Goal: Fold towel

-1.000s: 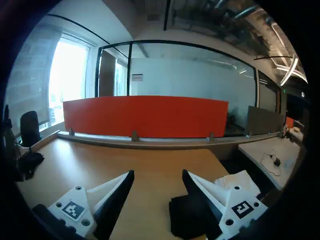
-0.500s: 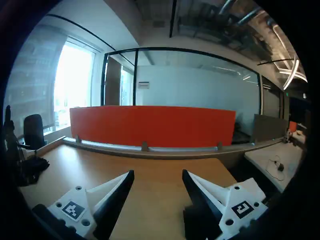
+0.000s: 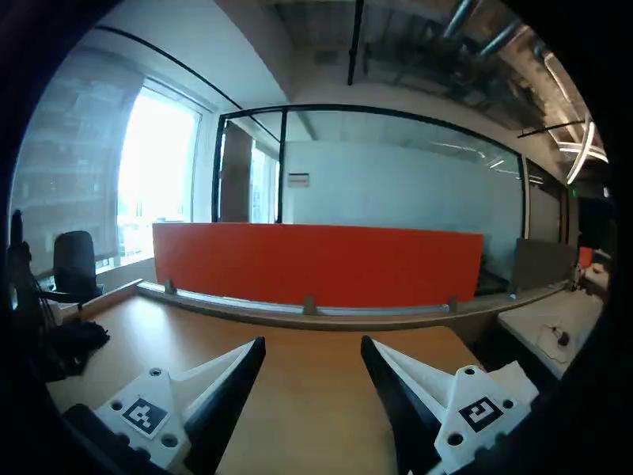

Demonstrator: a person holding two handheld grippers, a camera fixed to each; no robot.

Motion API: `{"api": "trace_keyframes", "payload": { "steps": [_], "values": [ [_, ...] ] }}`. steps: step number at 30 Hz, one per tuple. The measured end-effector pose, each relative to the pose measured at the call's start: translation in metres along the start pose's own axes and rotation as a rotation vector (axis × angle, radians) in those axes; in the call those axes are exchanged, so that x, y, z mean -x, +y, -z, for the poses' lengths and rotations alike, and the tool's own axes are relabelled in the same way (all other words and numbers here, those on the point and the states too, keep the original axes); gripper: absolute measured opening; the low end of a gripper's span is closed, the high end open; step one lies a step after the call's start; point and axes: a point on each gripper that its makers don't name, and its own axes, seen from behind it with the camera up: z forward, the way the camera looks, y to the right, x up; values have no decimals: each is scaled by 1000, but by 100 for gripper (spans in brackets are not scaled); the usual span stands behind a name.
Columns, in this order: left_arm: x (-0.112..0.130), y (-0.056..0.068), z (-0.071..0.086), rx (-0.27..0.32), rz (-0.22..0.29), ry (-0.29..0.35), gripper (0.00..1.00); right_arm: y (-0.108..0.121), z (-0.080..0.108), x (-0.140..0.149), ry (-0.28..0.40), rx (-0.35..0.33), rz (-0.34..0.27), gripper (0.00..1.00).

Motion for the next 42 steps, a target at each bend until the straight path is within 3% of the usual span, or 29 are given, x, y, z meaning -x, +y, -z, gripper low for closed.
{"api": "trace_keyframes", "payload": {
  "steps": [8,18,42],
  "values": [
    [-3,-1,-5,7,-25,23,91,-5,-1,-11,8,19,4,93],
    [11,4,-13,33,-52,69,91,-13,0,-15,24,22,-3,93],
    [71,-20,-23,-11,-39,217,91,-37,-20,41,15,5,63,93]
  ]
}}
